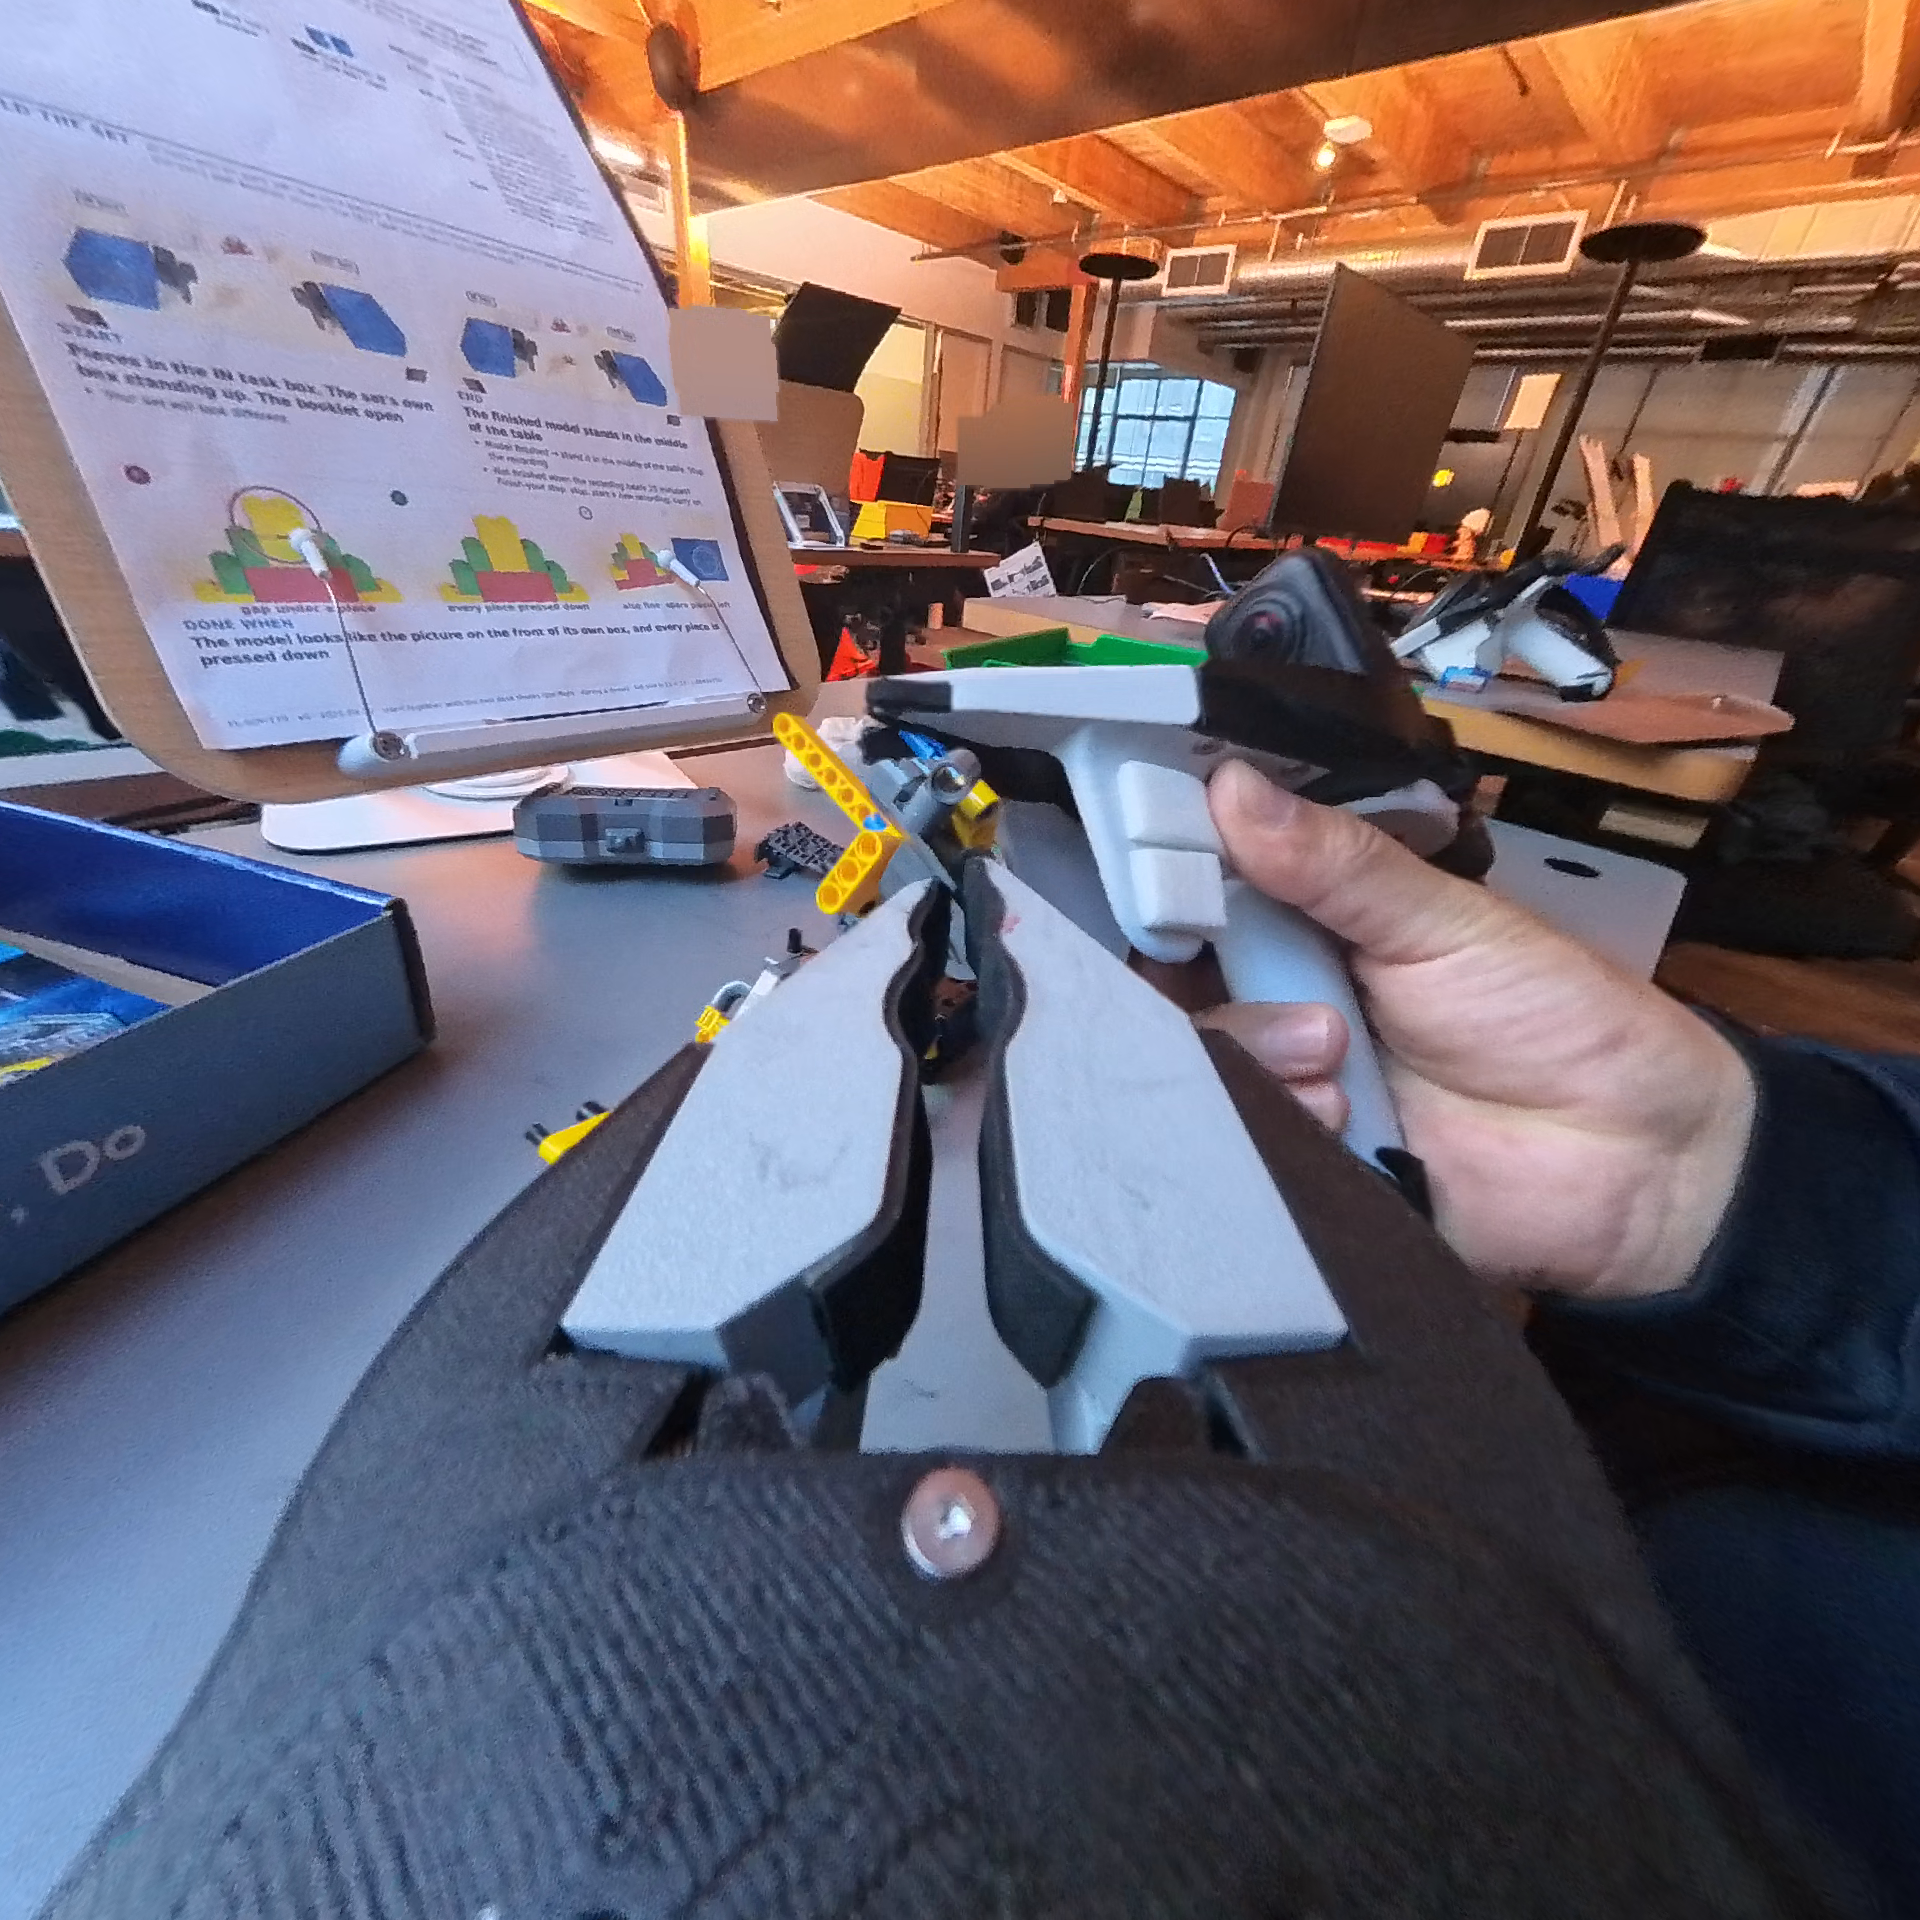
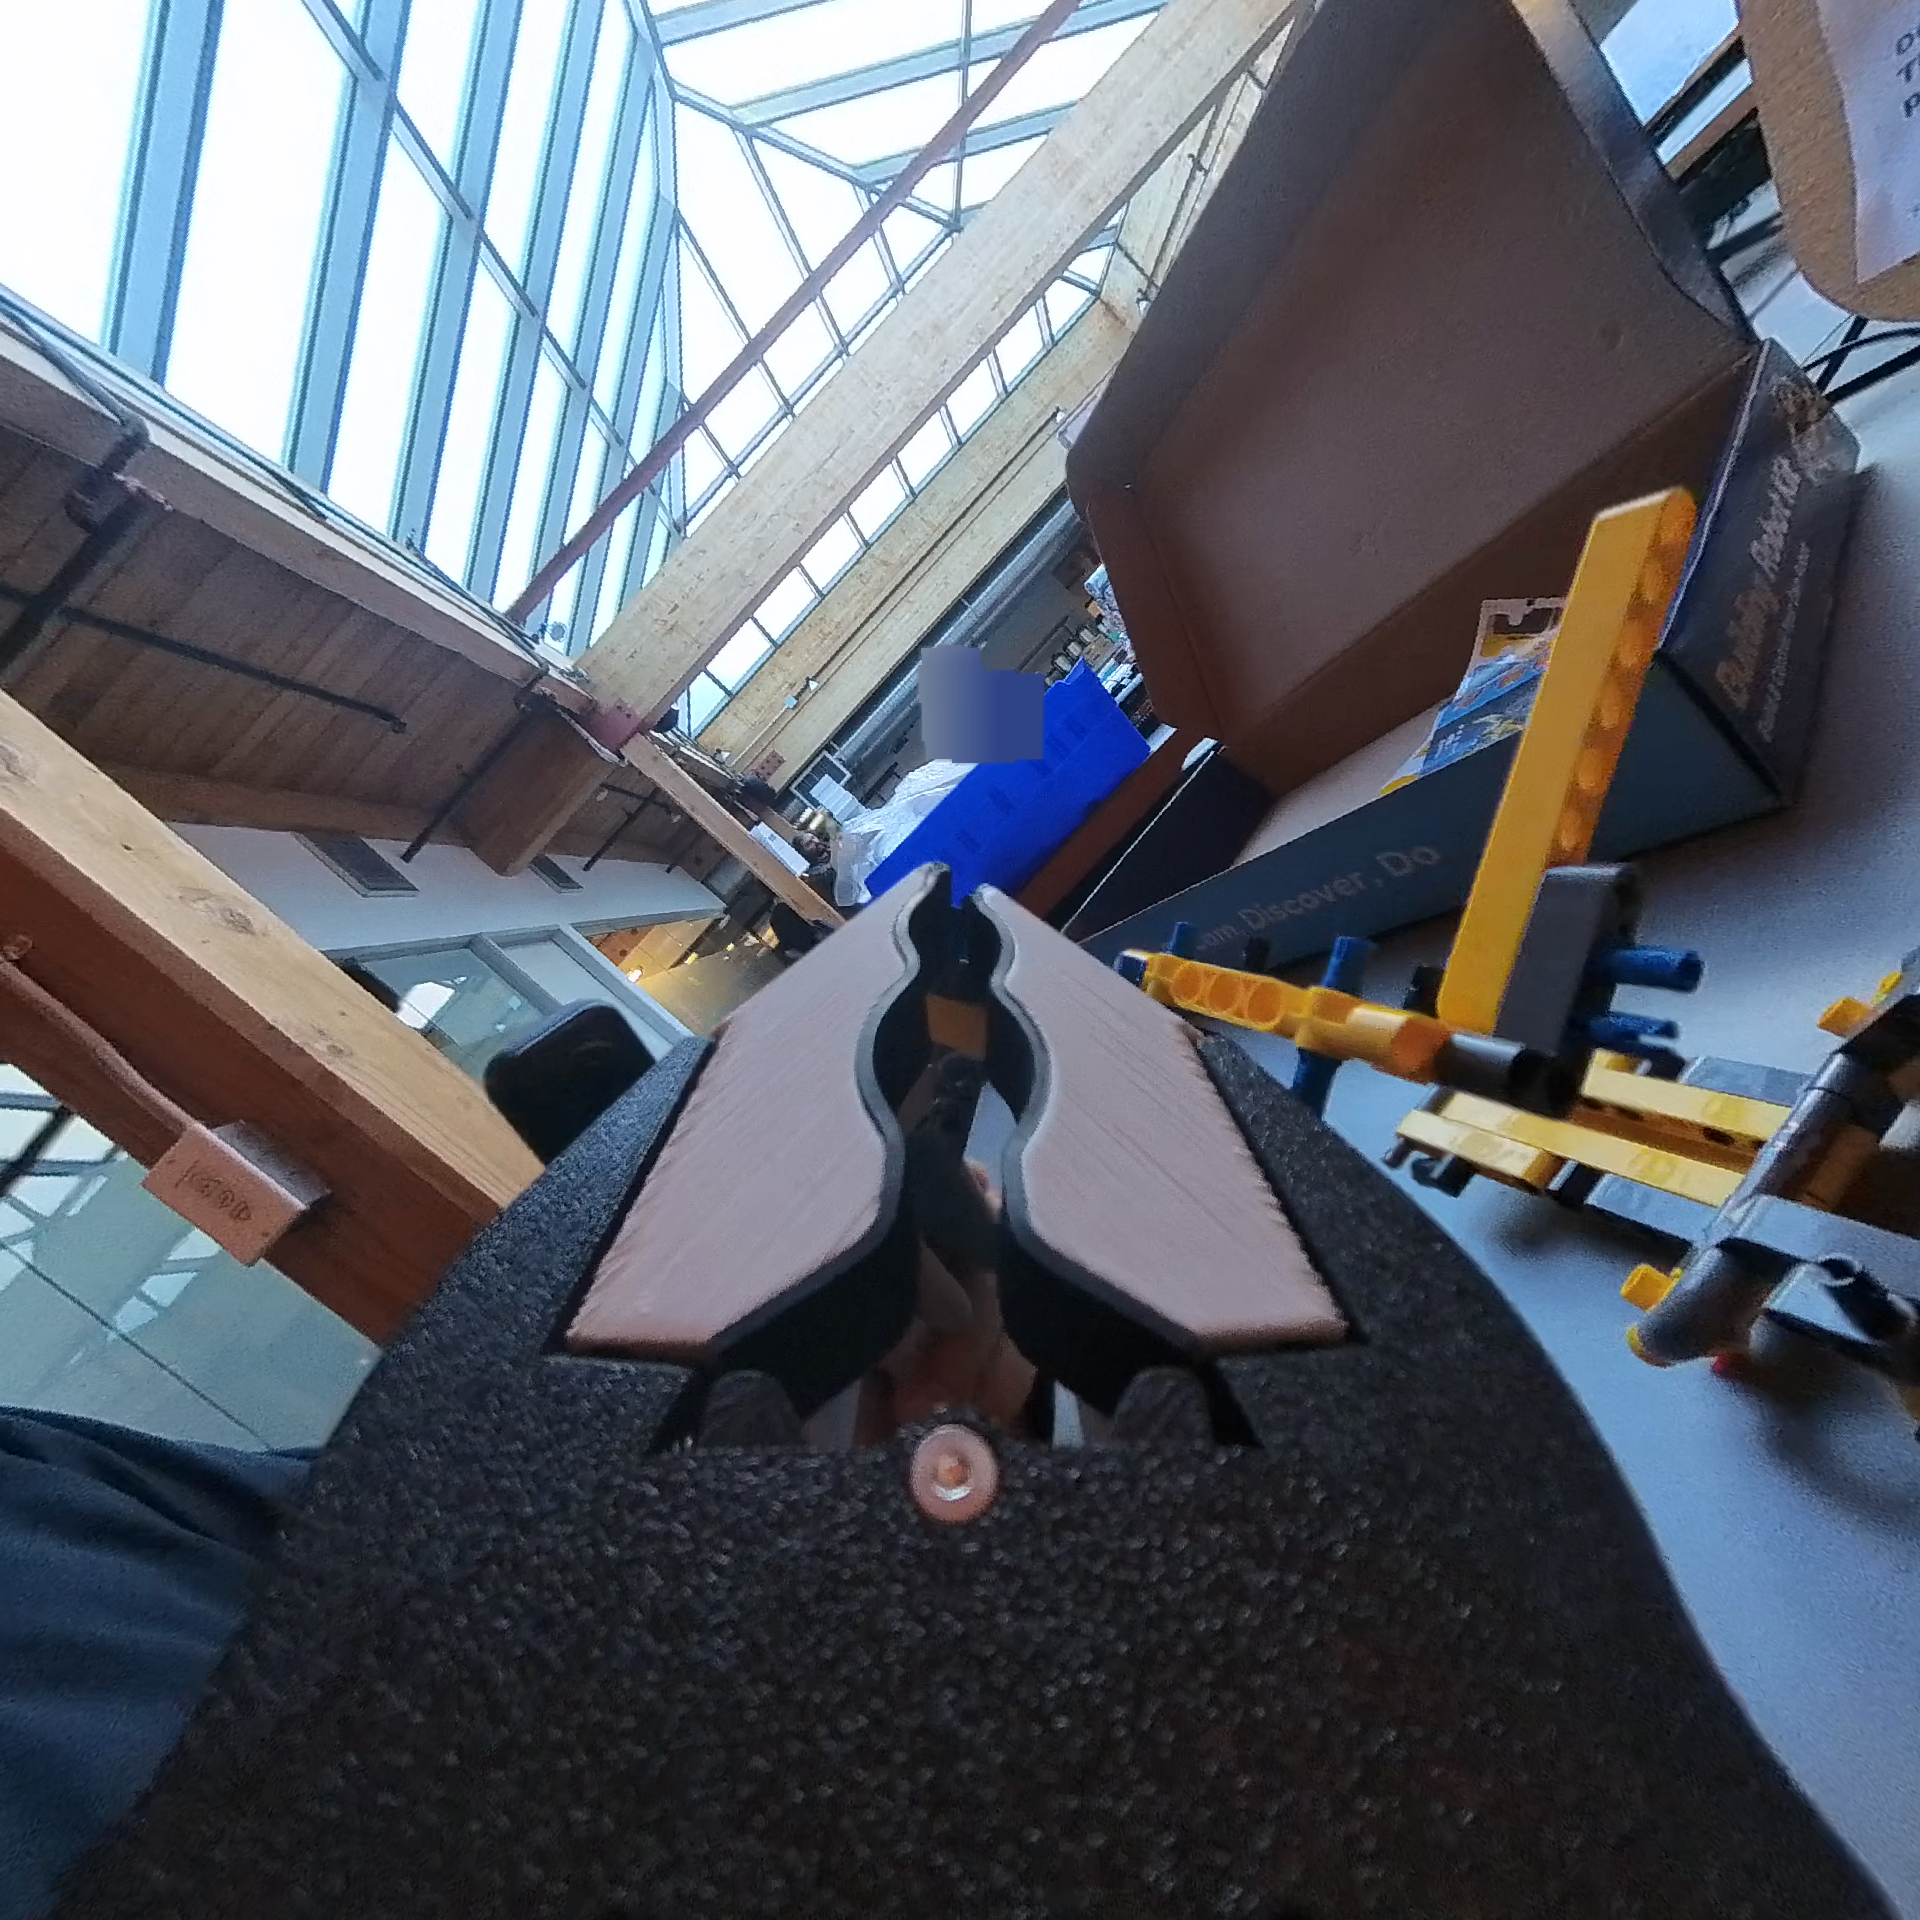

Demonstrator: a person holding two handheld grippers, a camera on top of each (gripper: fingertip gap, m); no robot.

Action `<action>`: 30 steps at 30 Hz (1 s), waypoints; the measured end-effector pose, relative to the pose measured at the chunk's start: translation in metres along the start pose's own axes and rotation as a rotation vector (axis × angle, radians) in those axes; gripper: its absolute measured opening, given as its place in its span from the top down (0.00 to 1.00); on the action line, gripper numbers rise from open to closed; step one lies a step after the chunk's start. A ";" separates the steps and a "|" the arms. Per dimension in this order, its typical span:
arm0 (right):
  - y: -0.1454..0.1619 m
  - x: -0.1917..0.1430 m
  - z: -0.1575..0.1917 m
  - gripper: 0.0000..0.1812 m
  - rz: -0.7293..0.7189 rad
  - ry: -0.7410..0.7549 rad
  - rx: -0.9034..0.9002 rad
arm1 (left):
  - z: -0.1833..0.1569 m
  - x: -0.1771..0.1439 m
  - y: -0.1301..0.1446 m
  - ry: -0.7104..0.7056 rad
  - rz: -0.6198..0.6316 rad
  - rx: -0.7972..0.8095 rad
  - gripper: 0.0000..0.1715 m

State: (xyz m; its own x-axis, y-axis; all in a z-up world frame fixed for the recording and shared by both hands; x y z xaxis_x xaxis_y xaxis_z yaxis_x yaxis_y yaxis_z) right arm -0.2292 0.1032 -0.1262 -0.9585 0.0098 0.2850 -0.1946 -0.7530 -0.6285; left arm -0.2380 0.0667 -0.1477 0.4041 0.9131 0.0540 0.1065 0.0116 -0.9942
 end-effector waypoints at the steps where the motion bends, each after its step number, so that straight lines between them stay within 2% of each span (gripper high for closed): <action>1: 0.000 0.000 0.001 1.00 0.008 -0.006 -0.011 | 0.000 -0.001 -0.001 0.015 -0.009 -0.026 0.99; 6: 0.009 -0.001 0.002 1.00 0.147 -0.077 0.019 | 0.016 -0.004 0.004 0.046 0.003 -0.138 1.00; 9: 0.011 -0.005 -0.004 1.00 0.167 -0.058 0.027 | 0.018 -0.003 0.005 0.062 0.017 -0.149 0.99; 13: 0.011 -0.011 -0.005 0.98 0.224 -0.032 -0.049 | 0.021 -0.003 0.006 0.101 -0.007 -0.273 1.00; 16: 0.001 -0.016 -0.004 0.96 0.189 -0.007 -0.113 | 0.027 -0.004 0.007 0.105 -0.032 -0.363 1.00; 21: 0.010 -0.017 -0.006 0.91 0.255 0.025 -0.170 | 0.022 -0.003 0.008 0.133 -0.020 -0.368 1.00; 24: 0.008 -0.023 -0.002 0.89 0.304 0.032 -0.274 | 0.023 -0.005 0.004 0.124 -0.013 -0.298 1.00; 28: -0.002 -0.040 0.013 0.90 0.382 0.003 -0.494 | 0.011 -0.013 -0.011 0.125 -0.028 0.055 1.00; 30: -0.006 -0.047 0.019 0.85 0.415 0.017 -0.637 | 0.003 -0.013 -0.014 0.130 -0.018 0.156 1.00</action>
Point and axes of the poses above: each gripper's, where its closed fingertips meet, x out along the fingers, y out of its underside, z = x × y across the jaws, the point moved 2 cm from there along -x, back along the fingers
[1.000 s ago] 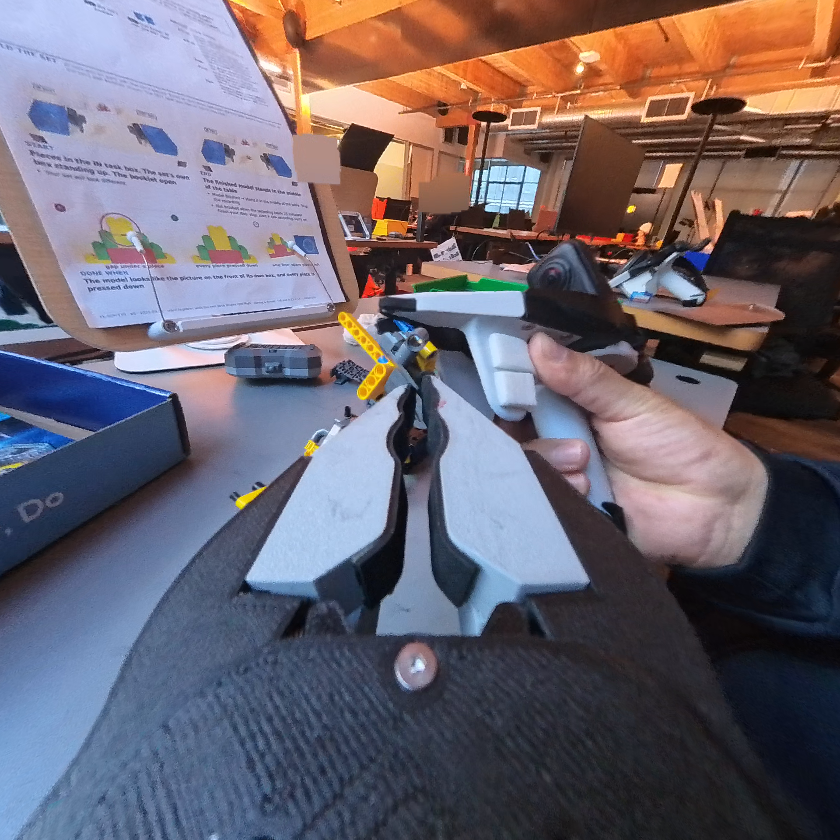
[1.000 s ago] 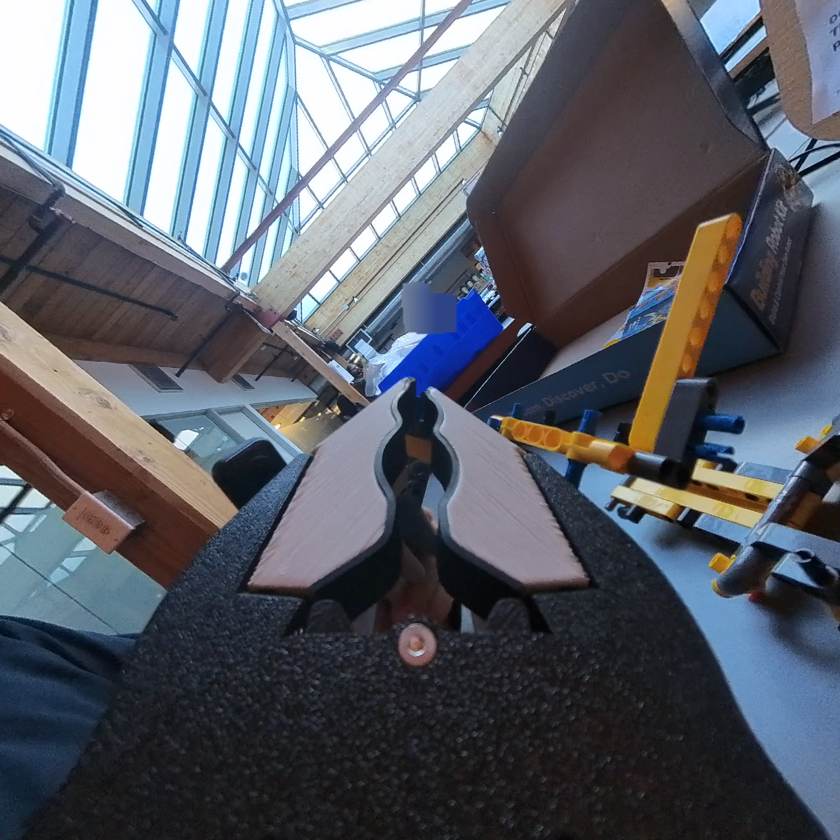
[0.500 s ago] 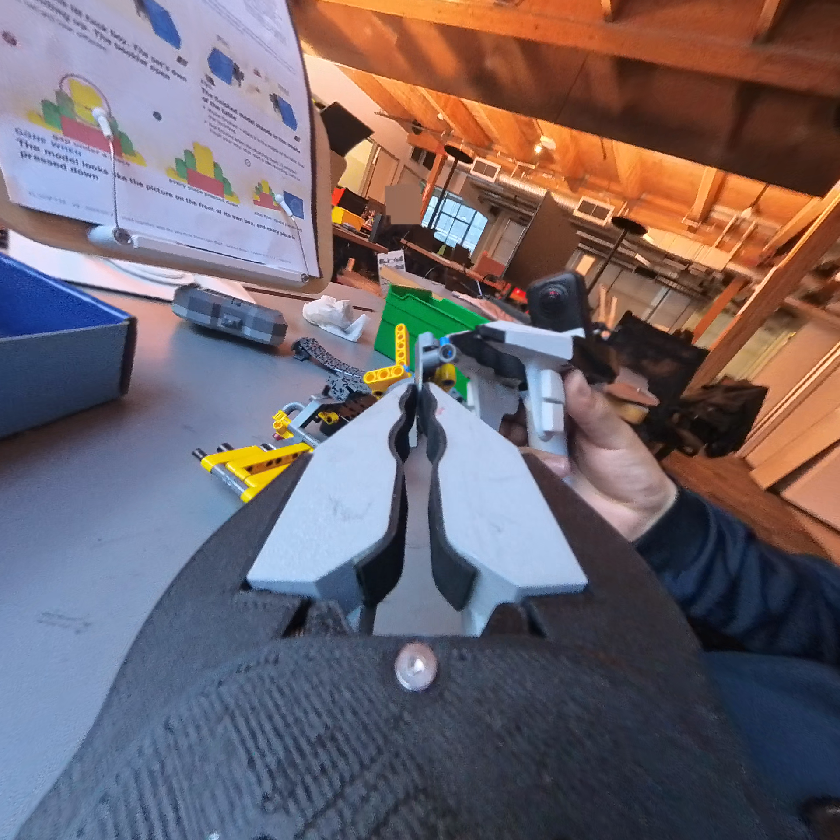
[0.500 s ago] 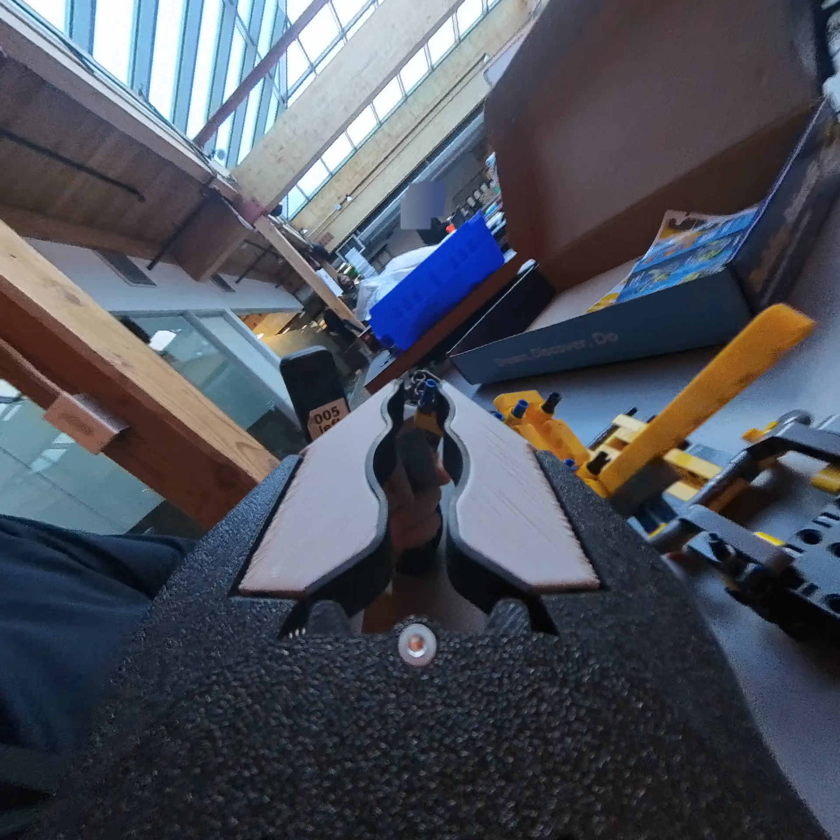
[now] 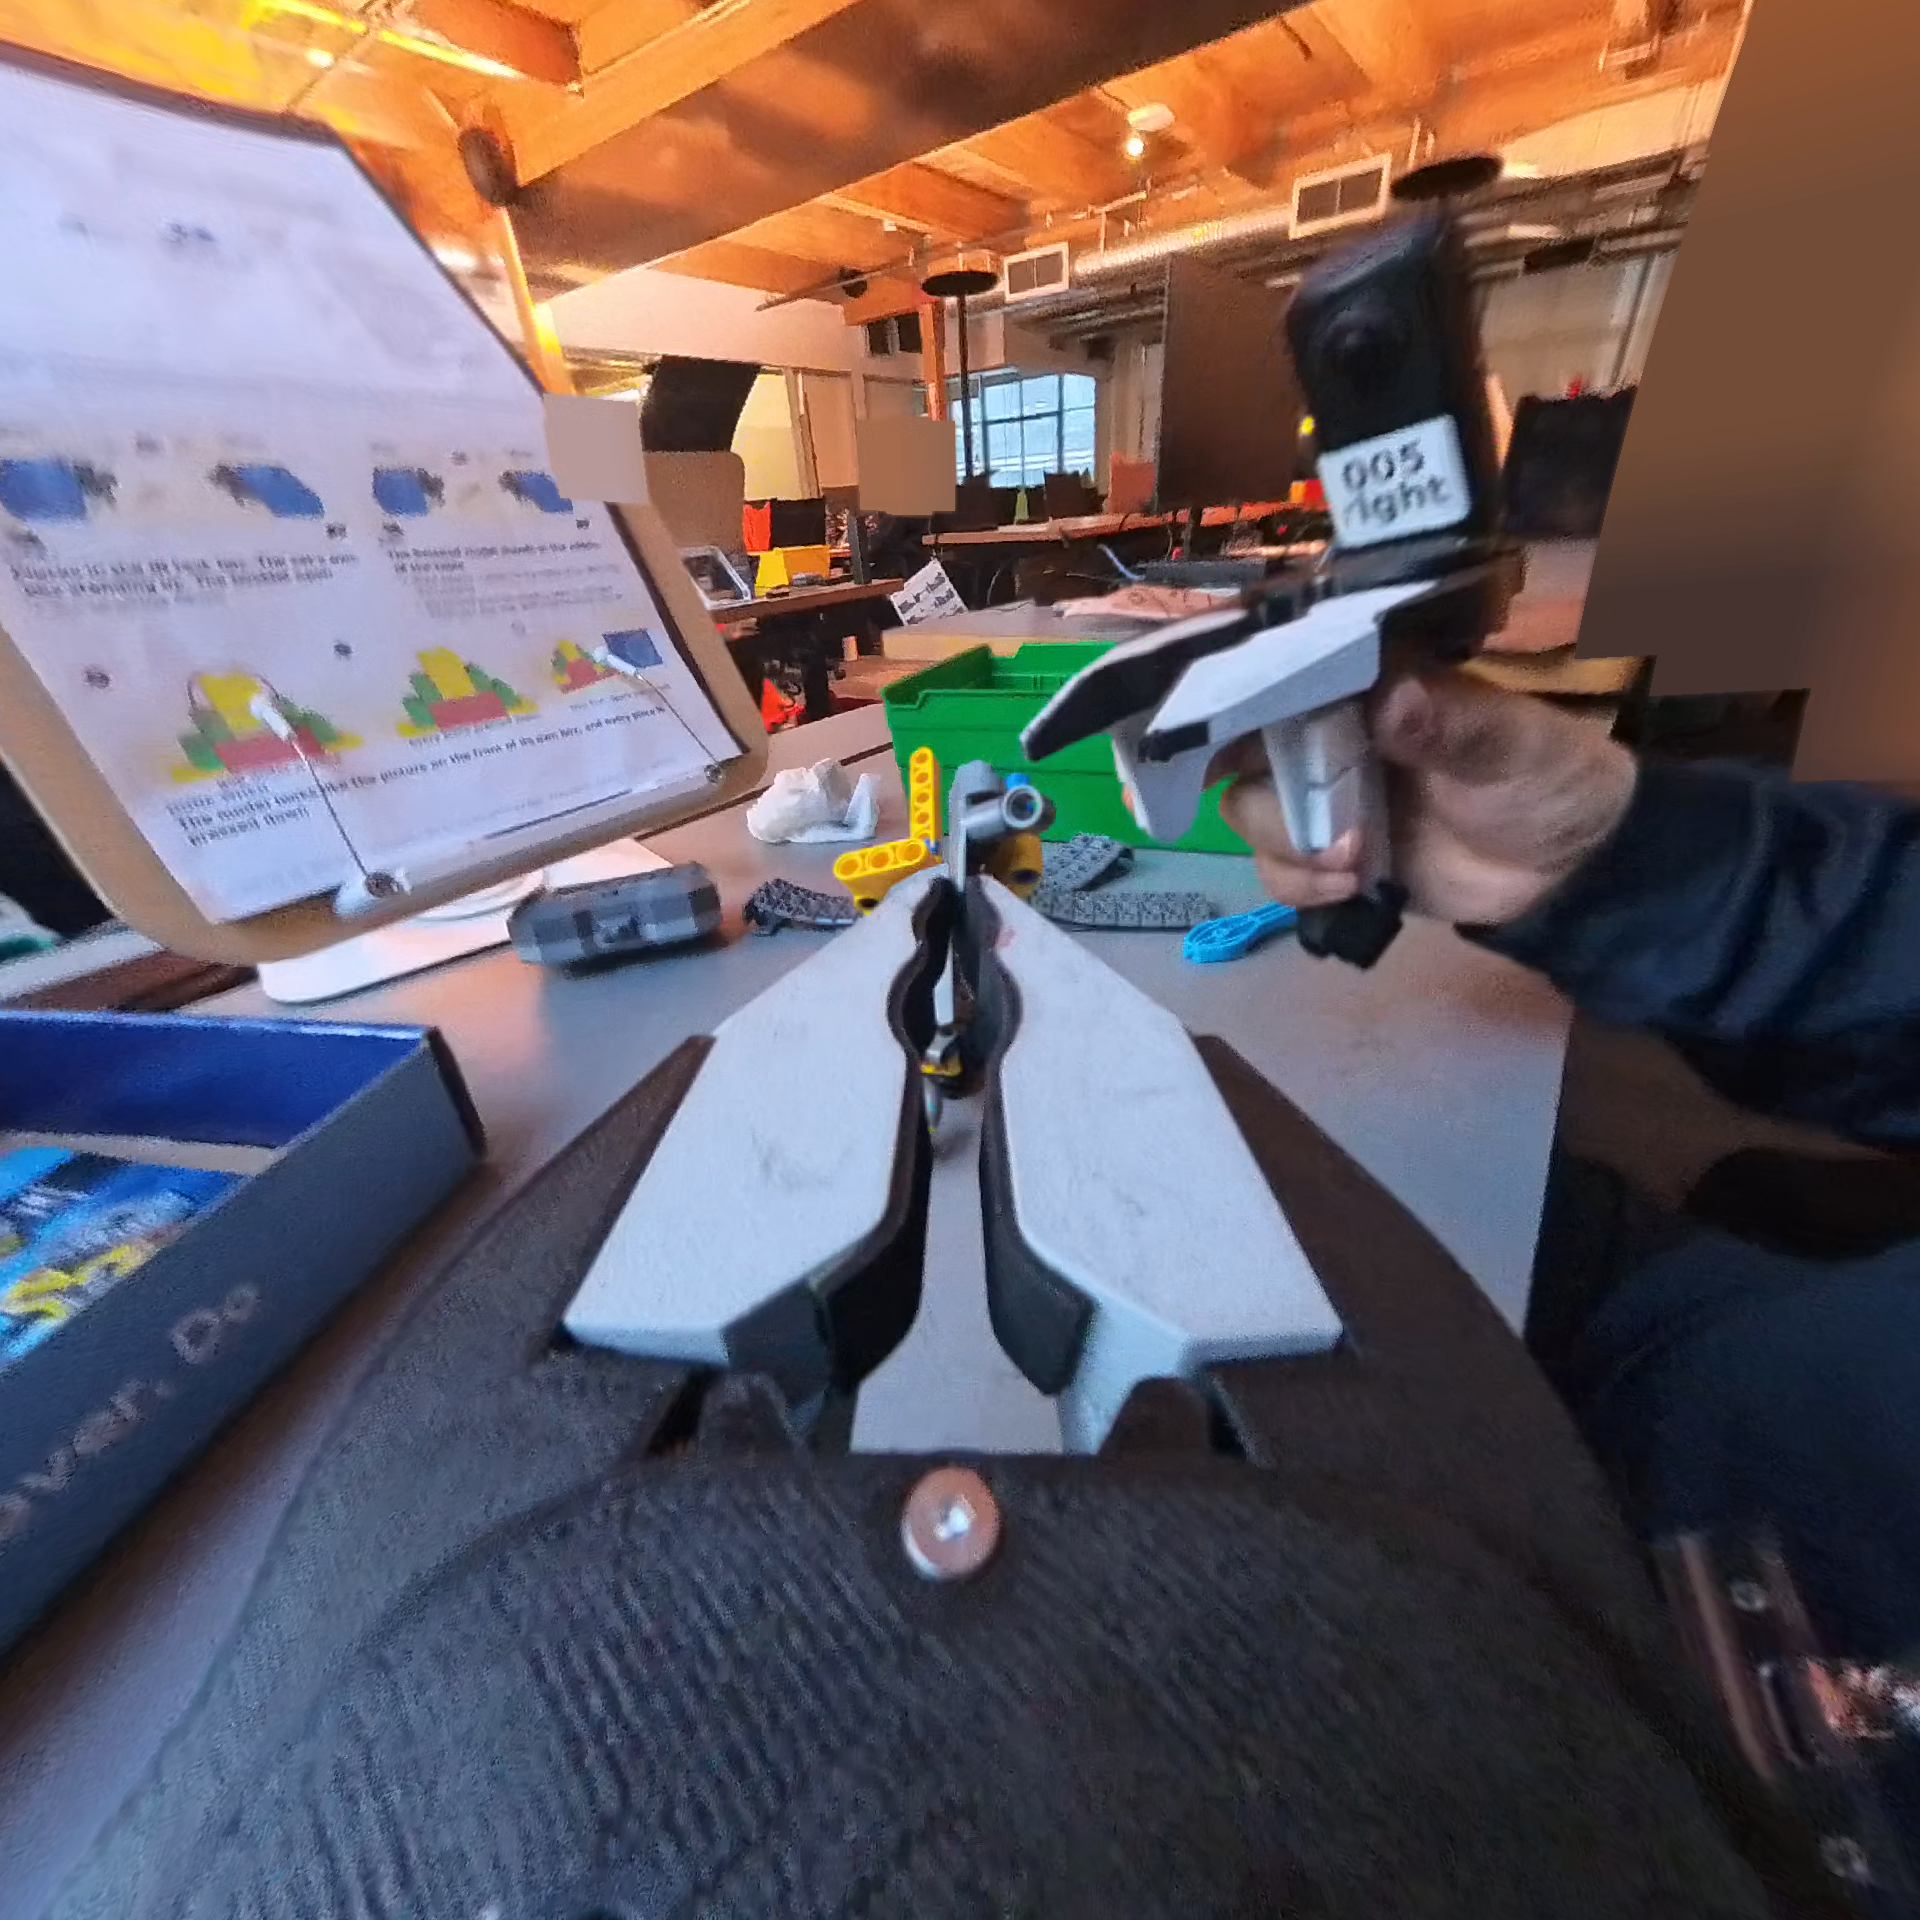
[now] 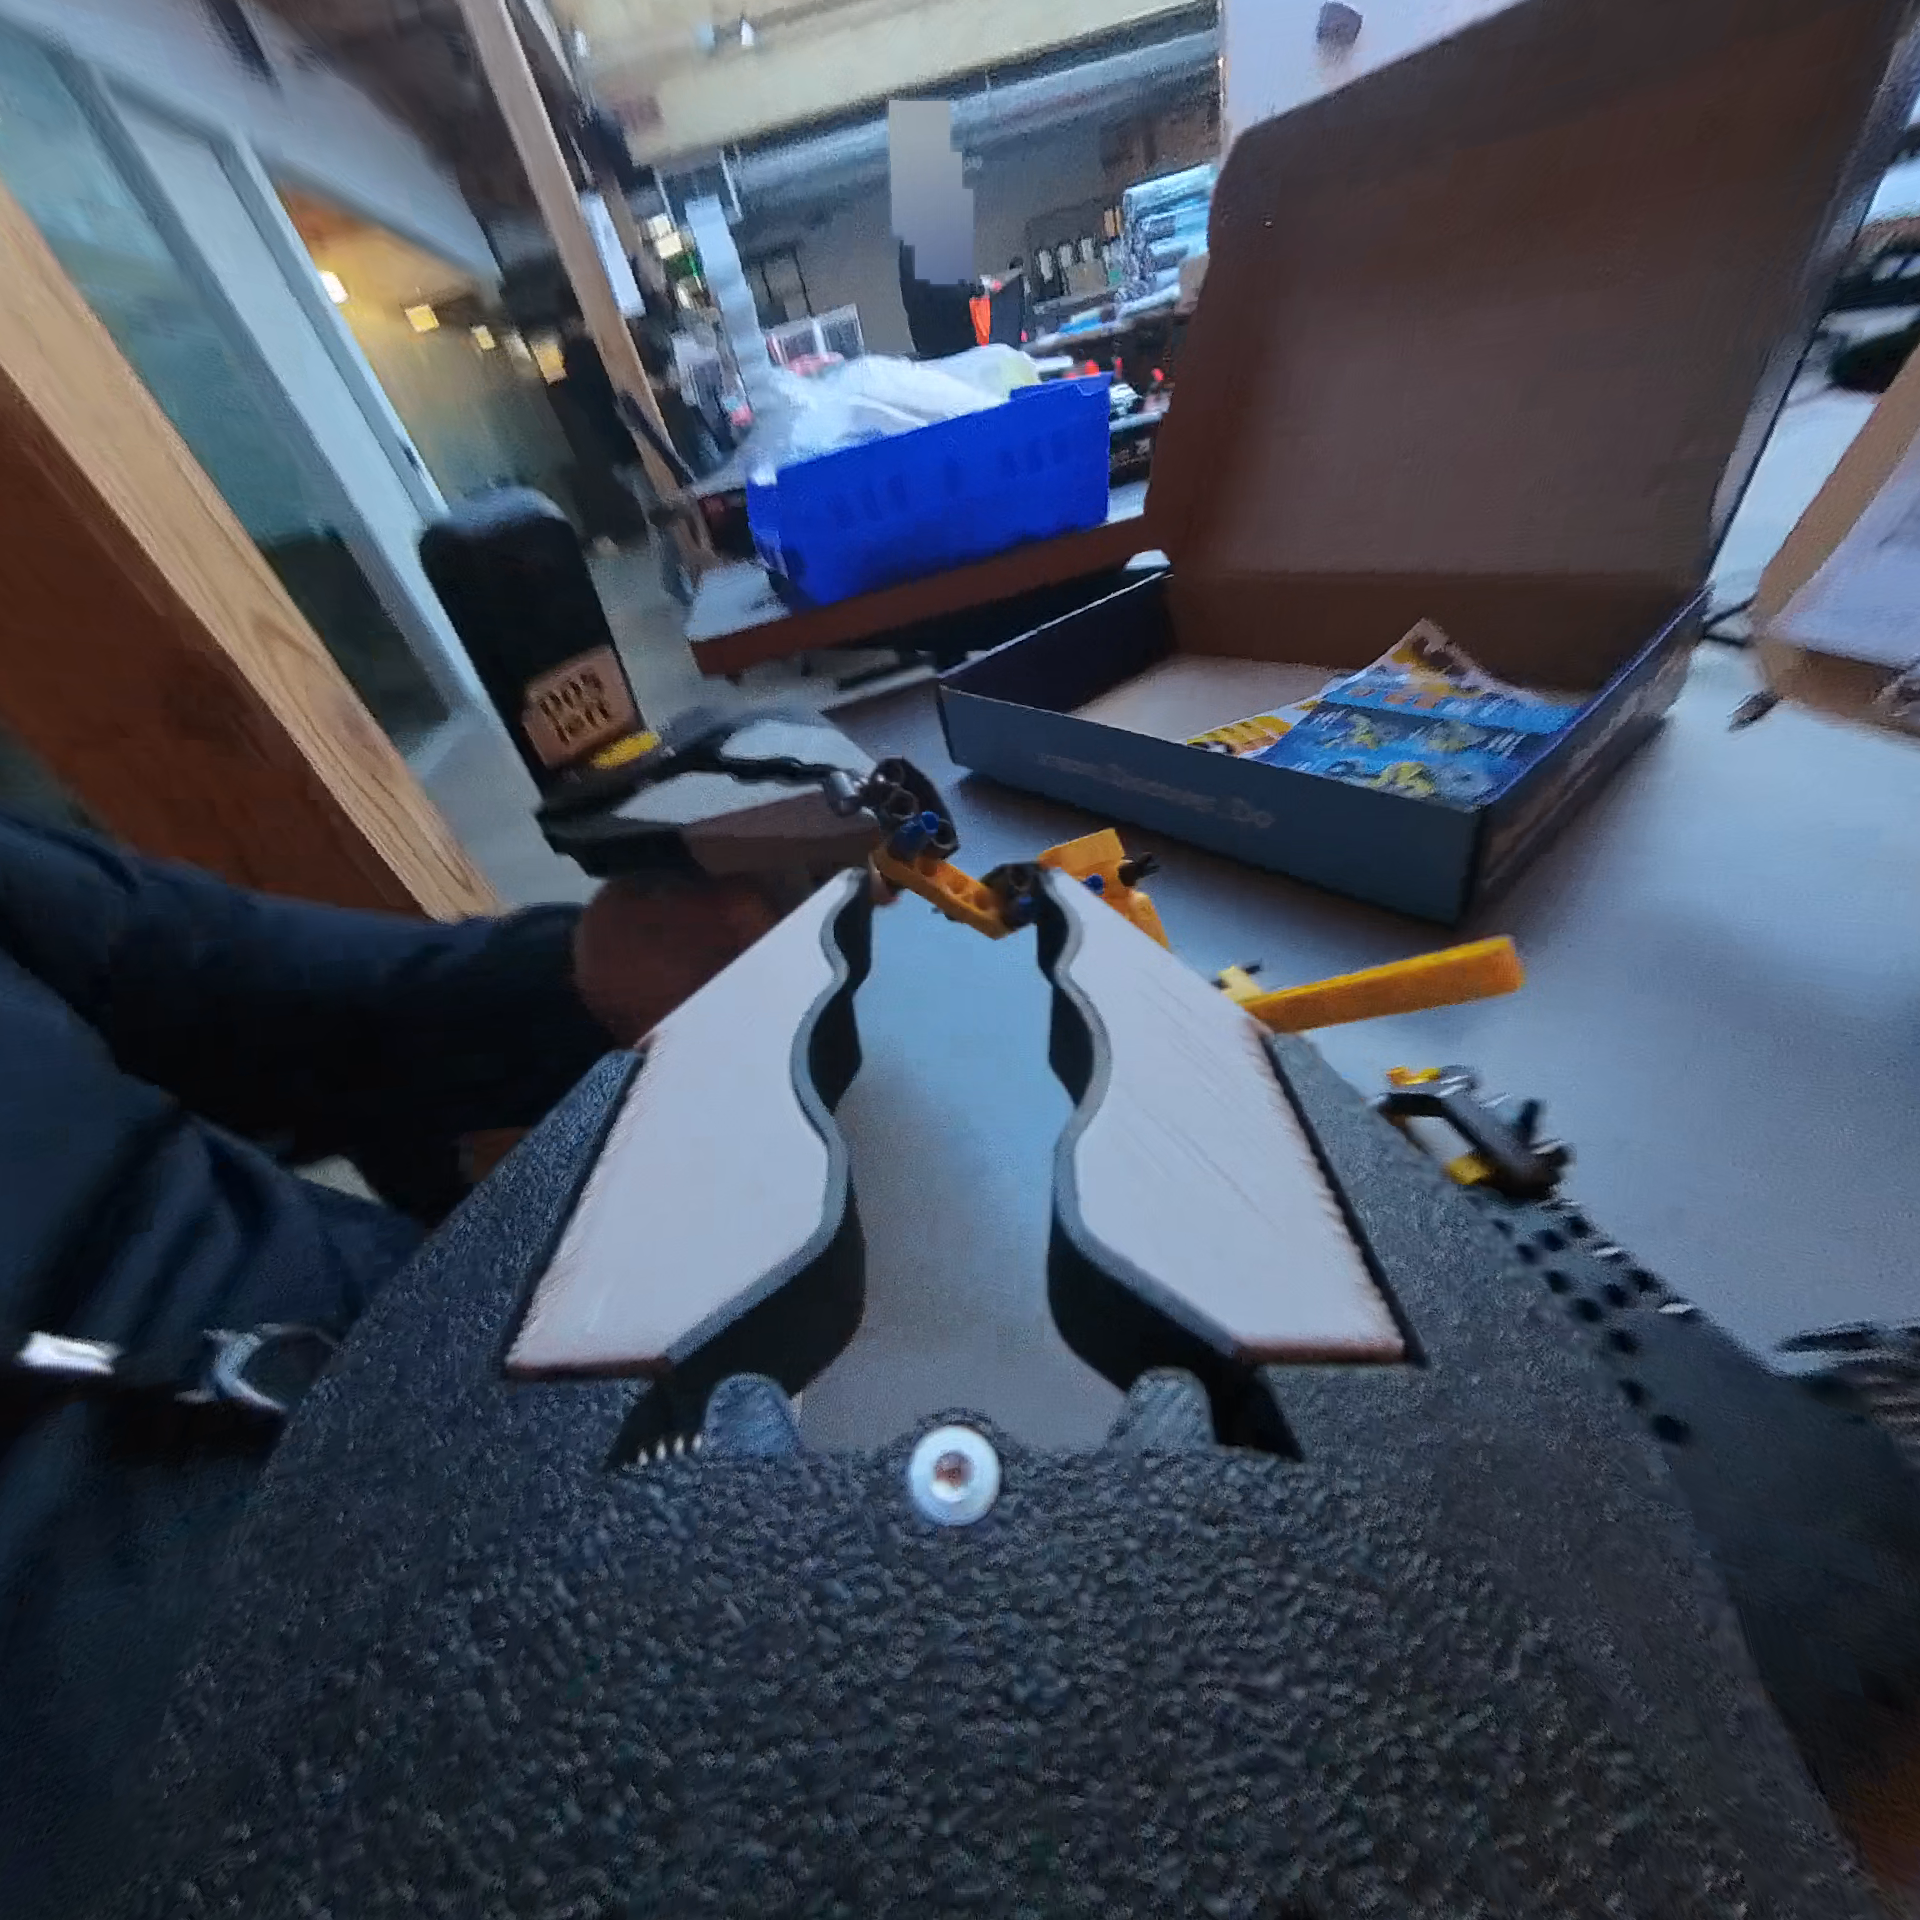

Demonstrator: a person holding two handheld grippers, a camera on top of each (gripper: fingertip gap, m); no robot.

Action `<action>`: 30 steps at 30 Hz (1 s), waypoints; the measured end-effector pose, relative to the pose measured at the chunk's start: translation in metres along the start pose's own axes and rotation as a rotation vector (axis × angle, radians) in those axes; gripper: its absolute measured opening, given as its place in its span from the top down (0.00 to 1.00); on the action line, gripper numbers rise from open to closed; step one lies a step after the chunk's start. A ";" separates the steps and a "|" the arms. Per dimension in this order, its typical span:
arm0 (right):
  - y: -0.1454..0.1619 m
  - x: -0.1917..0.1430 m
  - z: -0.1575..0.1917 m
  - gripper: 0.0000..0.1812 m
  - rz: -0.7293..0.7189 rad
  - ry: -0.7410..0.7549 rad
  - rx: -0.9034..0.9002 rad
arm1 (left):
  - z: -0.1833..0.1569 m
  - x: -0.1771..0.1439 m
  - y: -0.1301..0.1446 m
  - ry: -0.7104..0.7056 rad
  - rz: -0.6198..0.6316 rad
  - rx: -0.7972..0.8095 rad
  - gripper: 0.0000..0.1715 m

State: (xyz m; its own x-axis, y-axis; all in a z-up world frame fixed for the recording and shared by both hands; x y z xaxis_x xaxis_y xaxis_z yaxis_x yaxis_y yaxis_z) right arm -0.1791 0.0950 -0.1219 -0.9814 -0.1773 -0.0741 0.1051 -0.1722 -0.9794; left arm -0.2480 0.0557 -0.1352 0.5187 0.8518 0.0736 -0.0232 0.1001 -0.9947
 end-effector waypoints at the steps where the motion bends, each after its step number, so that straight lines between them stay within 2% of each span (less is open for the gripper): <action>1: -0.001 -0.003 0.002 0.84 0.014 0.017 -0.066 | -0.001 0.000 -0.001 -0.004 0.000 0.027 1.00; 3: -0.001 -0.003 0.009 0.83 0.046 0.022 -0.150 | -0.003 0.000 -0.002 -0.002 -0.009 0.033 1.00; 11: 0.012 0.018 0.022 0.81 0.064 0.004 -0.204 | -0.021 0.003 -0.005 0.095 -0.029 0.012 1.00; 16: 0.020 0.021 0.018 0.87 0.145 0.119 -0.394 | -0.016 0.005 -0.005 0.100 -0.047 -0.195 1.00; 22: 0.014 0.023 0.020 0.92 0.158 0.249 -0.608 | -0.019 0.007 -0.009 0.173 -0.081 -0.485 1.00; 25: 0.014 0.020 0.017 0.93 0.171 0.282 -0.632 | -0.020 0.010 -0.005 0.202 -0.061 -0.563 0.99; 26: 0.016 0.019 0.017 0.98 0.182 0.276 -0.634 | -0.022 0.011 -0.003 0.227 -0.043 -0.575 0.99; 30: 0.021 0.020 0.017 0.98 0.218 0.263 -0.638 | -0.026 0.012 -0.002 0.284 -0.018 -0.583 0.96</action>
State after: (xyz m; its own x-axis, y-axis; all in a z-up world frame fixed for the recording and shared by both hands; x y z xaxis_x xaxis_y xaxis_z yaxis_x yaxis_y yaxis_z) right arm -0.1937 0.0715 -0.1408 -0.9635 0.1099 -0.2439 0.2670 0.4536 -0.8503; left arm -0.2191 0.0521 -0.1338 0.7225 0.6752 0.1488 0.4144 -0.2506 -0.8749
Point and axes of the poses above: each gripper's, where its closed fingertips meet, x out along the fingers, y out of its underside, z = x × y across the jaws, the point moved 2 cm from there along -x, back along the fingers
